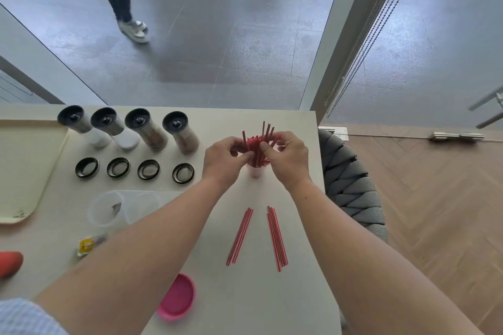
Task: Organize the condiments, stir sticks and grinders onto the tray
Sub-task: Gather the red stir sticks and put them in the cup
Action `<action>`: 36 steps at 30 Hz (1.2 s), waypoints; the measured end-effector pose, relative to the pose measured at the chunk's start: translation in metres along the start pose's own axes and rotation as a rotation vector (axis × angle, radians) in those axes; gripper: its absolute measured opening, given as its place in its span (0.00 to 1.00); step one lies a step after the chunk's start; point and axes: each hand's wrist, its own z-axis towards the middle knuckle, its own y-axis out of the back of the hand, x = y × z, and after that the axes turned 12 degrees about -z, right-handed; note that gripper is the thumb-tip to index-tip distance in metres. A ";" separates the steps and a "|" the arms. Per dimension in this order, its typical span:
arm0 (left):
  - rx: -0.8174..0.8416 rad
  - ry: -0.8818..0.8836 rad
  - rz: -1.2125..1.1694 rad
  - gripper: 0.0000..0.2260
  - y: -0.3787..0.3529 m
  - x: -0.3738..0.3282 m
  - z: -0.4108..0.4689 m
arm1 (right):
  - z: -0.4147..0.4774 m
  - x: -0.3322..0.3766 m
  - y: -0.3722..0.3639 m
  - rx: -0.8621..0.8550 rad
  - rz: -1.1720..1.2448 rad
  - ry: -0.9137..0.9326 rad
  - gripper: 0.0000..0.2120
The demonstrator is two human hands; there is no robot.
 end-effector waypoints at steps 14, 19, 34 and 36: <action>-0.025 -0.061 -0.040 0.06 0.001 -0.015 -0.006 | 0.003 0.009 0.005 -0.072 -0.076 0.129 0.12; -0.088 -0.071 -0.031 0.12 0.001 -0.019 -0.003 | 0.006 0.014 0.006 -0.091 -0.089 0.138 0.11; -0.074 -0.064 0.002 0.04 0.002 -0.016 0.003 | 0.013 0.010 0.000 0.099 -0.206 0.216 0.17; -0.075 -0.062 0.010 0.04 0.003 -0.016 0.004 | 0.016 0.012 -0.002 0.152 -0.290 0.208 0.17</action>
